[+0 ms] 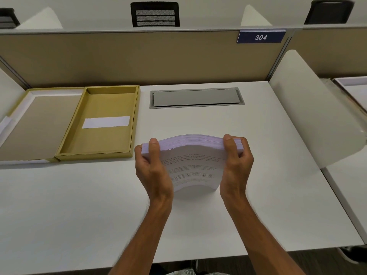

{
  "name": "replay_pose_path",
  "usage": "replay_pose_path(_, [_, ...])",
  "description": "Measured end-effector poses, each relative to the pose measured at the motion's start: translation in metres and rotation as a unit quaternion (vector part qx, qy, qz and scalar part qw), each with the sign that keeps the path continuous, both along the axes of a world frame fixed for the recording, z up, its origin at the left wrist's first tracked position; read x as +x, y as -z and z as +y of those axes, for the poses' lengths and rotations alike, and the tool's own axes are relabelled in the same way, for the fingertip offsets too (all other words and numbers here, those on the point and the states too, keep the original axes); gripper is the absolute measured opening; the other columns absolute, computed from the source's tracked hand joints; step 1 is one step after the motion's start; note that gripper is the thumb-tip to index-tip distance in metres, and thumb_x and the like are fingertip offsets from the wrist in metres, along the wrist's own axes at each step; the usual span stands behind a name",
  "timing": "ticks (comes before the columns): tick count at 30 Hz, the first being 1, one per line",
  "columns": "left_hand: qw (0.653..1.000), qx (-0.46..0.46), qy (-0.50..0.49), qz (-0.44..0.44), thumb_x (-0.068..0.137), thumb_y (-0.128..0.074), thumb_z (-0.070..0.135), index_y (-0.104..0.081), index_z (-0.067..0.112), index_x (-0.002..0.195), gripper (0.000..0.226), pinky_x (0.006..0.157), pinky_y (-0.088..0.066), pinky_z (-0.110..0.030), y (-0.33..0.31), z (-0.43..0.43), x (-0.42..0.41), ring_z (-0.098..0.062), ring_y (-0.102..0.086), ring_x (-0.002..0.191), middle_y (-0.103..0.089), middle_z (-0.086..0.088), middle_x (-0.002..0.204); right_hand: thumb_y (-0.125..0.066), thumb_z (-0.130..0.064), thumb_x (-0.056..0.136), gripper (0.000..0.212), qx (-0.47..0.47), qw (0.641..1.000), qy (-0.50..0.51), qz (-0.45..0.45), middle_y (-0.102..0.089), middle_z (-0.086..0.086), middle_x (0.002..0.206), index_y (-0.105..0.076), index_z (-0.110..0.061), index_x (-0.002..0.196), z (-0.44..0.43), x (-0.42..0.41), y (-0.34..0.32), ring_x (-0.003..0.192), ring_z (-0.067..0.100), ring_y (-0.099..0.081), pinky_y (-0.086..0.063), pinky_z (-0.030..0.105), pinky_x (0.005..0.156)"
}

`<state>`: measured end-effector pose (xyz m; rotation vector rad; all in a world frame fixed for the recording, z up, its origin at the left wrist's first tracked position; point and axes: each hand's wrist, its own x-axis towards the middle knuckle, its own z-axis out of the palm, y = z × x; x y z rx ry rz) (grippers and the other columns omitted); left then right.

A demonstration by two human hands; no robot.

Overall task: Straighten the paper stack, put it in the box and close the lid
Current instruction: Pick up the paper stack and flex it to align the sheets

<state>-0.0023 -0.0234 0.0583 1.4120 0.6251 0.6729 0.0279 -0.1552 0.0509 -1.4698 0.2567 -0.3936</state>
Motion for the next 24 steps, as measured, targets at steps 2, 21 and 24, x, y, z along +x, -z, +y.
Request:
replay_pose_path(2, [1.000, 0.006, 0.008, -0.012, 0.093, -0.048, 0.049, -0.053, 0.026, 0.089, 0.024, 0.053, -0.046, -0.011, 0.001, 0.000, 0.000, 0.004, -0.058, 0.064, -0.056, 0.006, 0.076, -0.059, -0.043, 0.088, 0.027, -0.007, 1.000, -0.007, -0.008, -0.060, -0.019, 0.071, -0.060, -0.016, 0.090, -0.001, 0.000, 0.000, 0.064, -0.003, -0.057, -0.046, 0.011, 0.054])
replay_pose_path(21, [0.933, 0.242, 0.251, 0.083, 0.091, -0.064, -0.004, -0.065, 0.026, 0.112, 0.037, 0.074, -0.052, -0.011, 0.073, 0.074, -0.028, 0.010, -0.066, 0.090, -0.068, 0.040, 0.096, -0.071, 0.002, 0.088, 0.057, -0.176, 0.949, -0.260, 0.000, -0.075, -0.020, 0.108, -0.069, -0.051, 0.109, -0.075, -0.004, 0.064, 0.102, 0.010, -0.072, -0.058, 0.028, 0.089])
replay_pose_path(24, [0.943, 0.244, 0.213, 0.070, 0.089, -0.065, -0.005, -0.068, 0.019, 0.114, 0.035, 0.071, -0.047, -0.004, 0.075, 0.070, -0.027, 0.009, -0.066, 0.088, -0.068, 0.040, 0.095, -0.068, 0.003, 0.089, 0.056, -0.194, 0.951, -0.240, -0.029, -0.074, -0.025, 0.106, -0.069, -0.047, 0.113, -0.071, -0.002, 0.061, 0.097, 0.006, -0.072, -0.056, 0.017, 0.081])
